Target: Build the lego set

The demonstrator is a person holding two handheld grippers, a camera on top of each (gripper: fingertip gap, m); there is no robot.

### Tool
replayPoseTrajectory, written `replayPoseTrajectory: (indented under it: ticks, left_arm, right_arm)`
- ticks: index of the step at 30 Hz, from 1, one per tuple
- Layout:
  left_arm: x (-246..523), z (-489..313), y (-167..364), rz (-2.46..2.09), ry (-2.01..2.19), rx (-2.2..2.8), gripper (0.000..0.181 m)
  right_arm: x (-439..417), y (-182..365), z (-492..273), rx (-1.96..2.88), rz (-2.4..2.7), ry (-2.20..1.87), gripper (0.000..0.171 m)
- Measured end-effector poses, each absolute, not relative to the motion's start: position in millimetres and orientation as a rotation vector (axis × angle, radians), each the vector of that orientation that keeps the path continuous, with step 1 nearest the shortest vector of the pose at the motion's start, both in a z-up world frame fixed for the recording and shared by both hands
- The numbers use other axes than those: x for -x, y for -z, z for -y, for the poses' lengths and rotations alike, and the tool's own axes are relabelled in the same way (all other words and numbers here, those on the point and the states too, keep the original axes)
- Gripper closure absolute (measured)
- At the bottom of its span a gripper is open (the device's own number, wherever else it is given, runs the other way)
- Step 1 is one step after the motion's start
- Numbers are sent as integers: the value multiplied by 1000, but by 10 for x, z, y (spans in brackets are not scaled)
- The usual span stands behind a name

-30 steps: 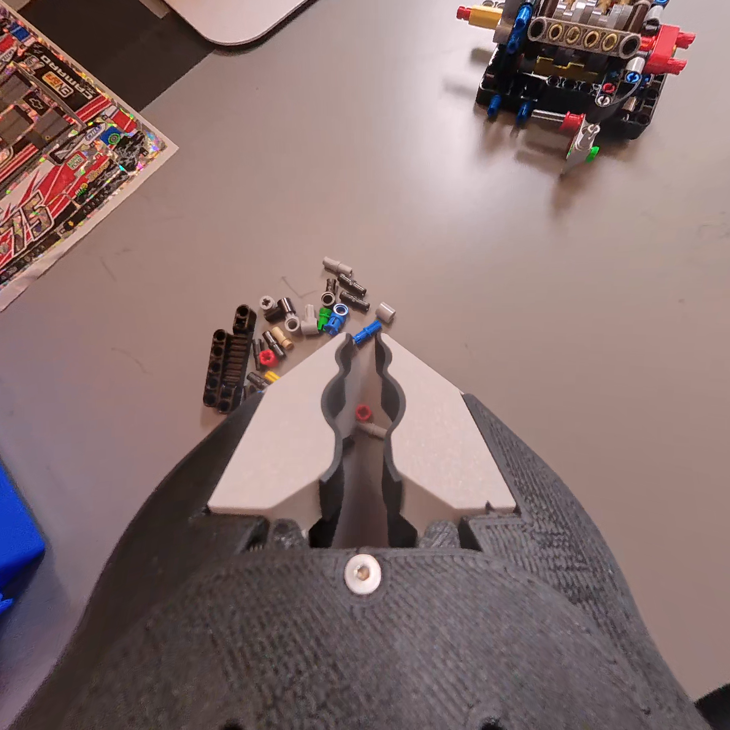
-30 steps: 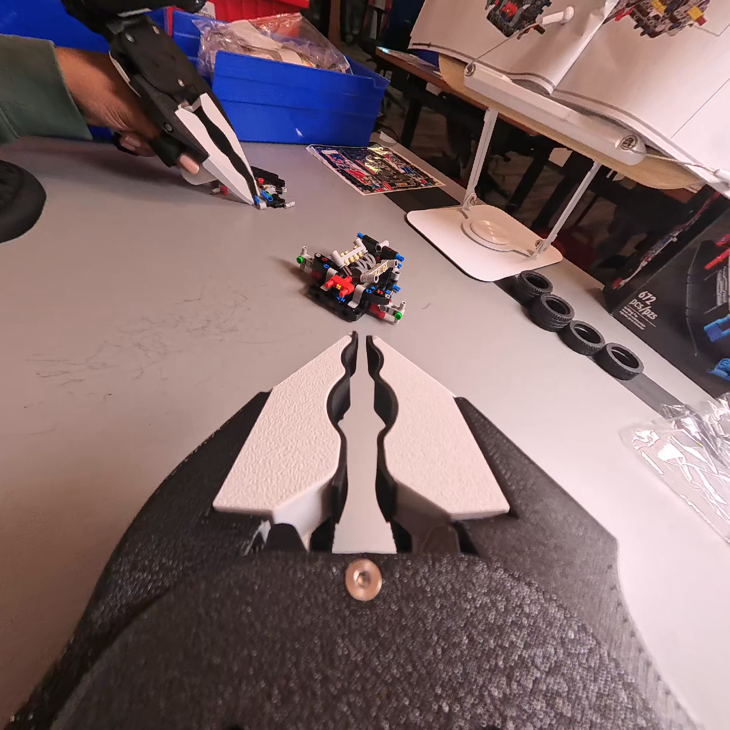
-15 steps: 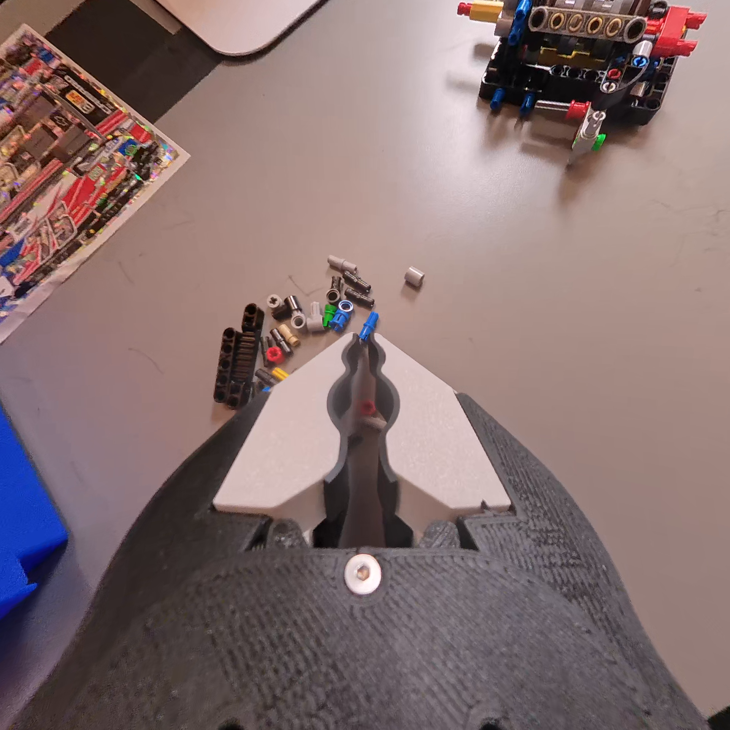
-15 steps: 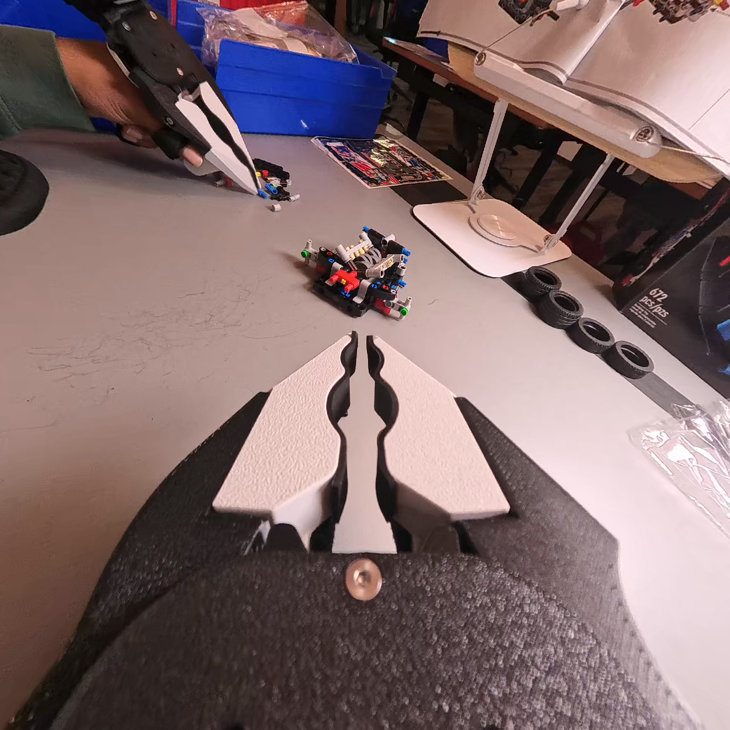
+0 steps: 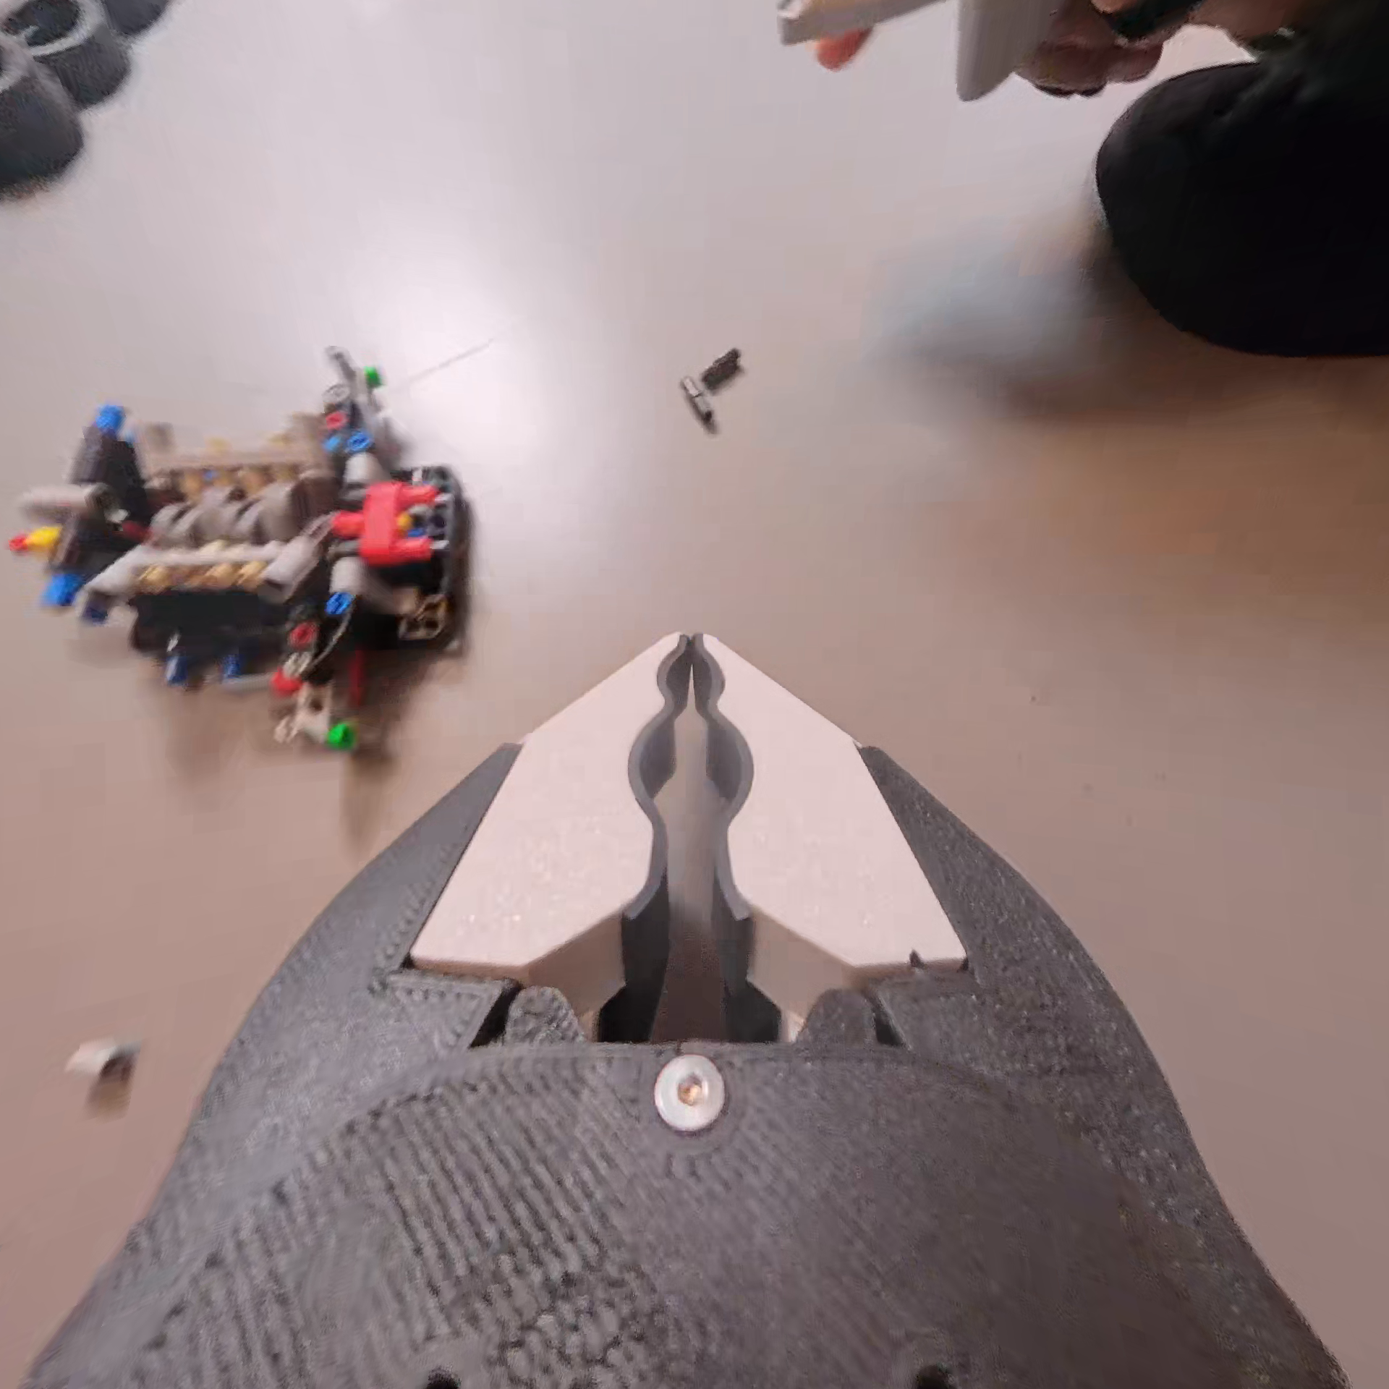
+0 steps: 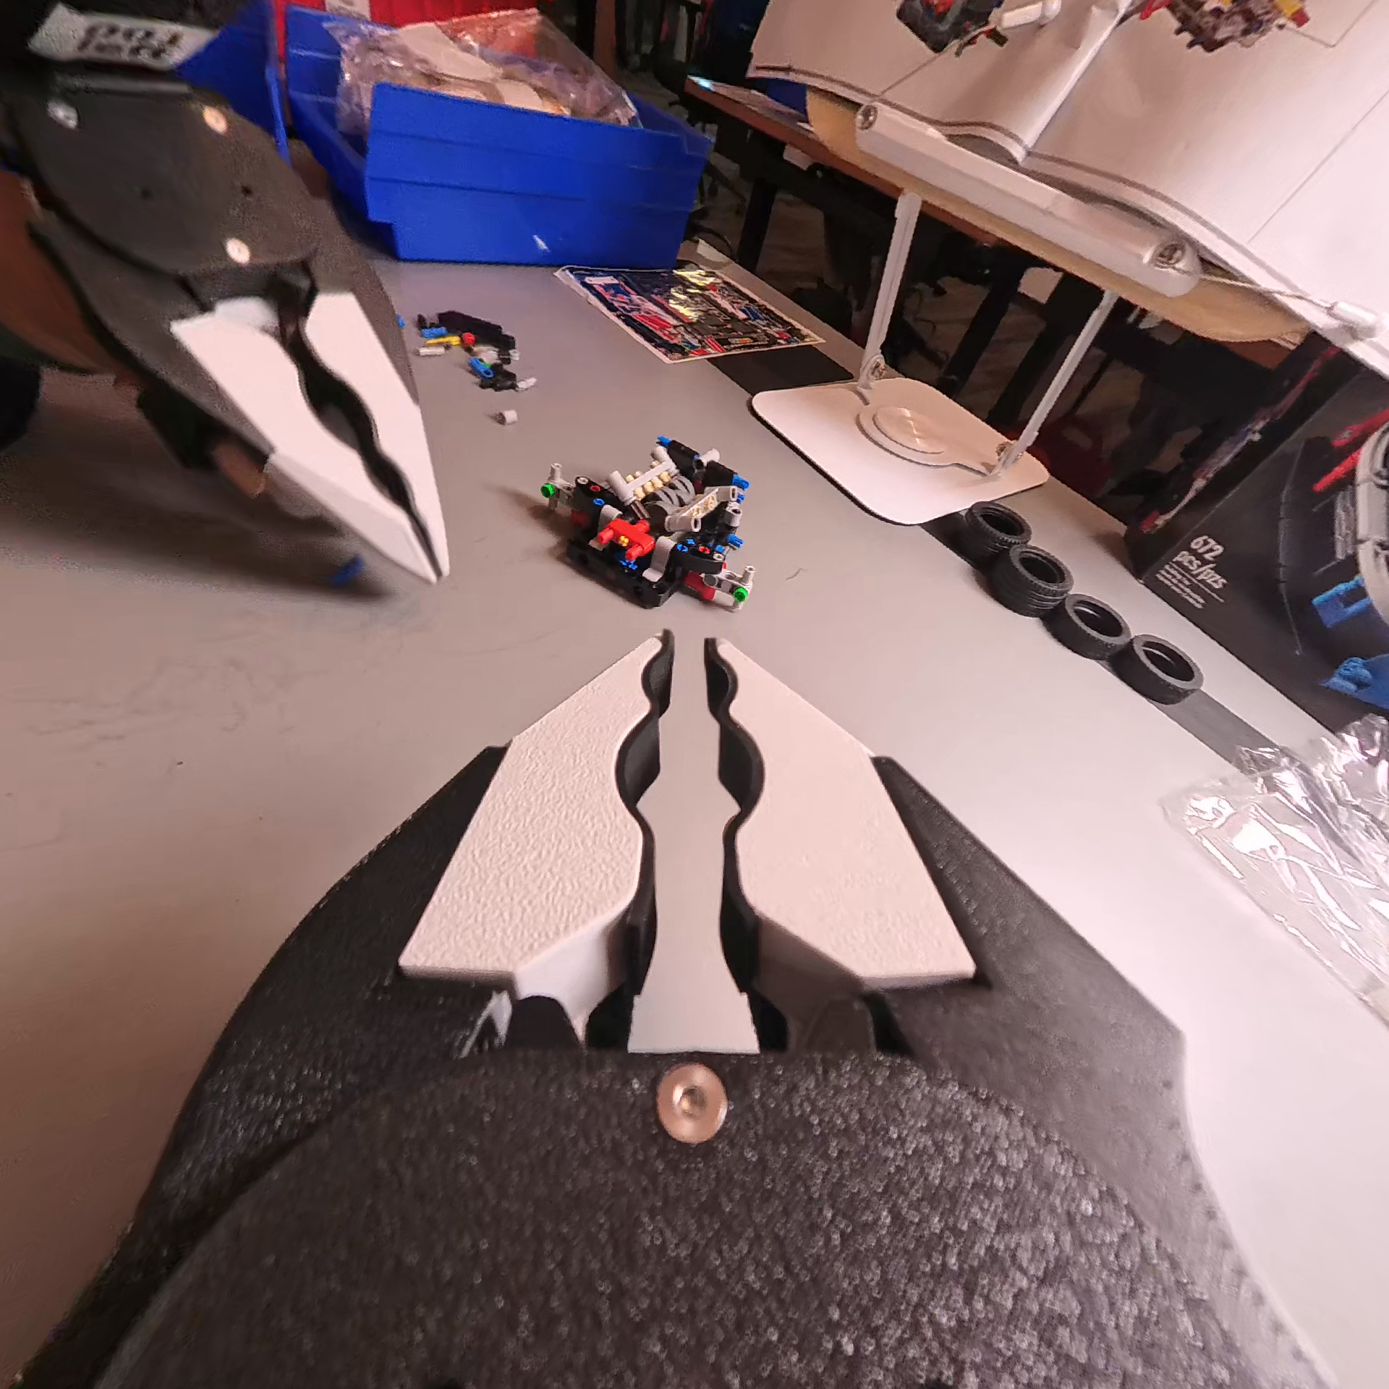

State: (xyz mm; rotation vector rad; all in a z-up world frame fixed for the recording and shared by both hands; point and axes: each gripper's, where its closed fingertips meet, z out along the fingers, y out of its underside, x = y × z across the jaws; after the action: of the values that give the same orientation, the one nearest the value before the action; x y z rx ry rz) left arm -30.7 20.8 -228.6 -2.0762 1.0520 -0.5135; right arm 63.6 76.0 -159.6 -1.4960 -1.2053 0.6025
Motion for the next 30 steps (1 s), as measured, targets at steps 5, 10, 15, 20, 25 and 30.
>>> replayPoseTrajectory:
  ticks: [5, 10, 15, 20, 25, 30]
  left_arm:
    - [-40, -295, 2451, -1172, 455, 2068, 181]
    - [32, -342, 2363, -1138, 423, 2057, 181]
    - [365, -190, 1888, -1092, 550, 1989, 161]
    - [232, 788, 1915, -1443, 902, 1837, 151]
    - [-206, 1158, 2216, -1600, 920, 1779, 146]
    - [-451, 965, 2450, -1672, 730, 1813, 148]
  right_arm:
    - [-744, 1485, -829, 1502, 1131, -601, 160]
    - [-841, 1461, -875, 1503, 1104, -587, 160]
    - [-837, 1542, -809, 1515, 1172, -594, 159]
    - [-743, 1652, -618, 1494, 1286, -646, 158]
    - [-696, 1817, -597, 1522, 1345, -625, 158]
    - [-729, 1830, -663, 1544, 1318, -622, 159]
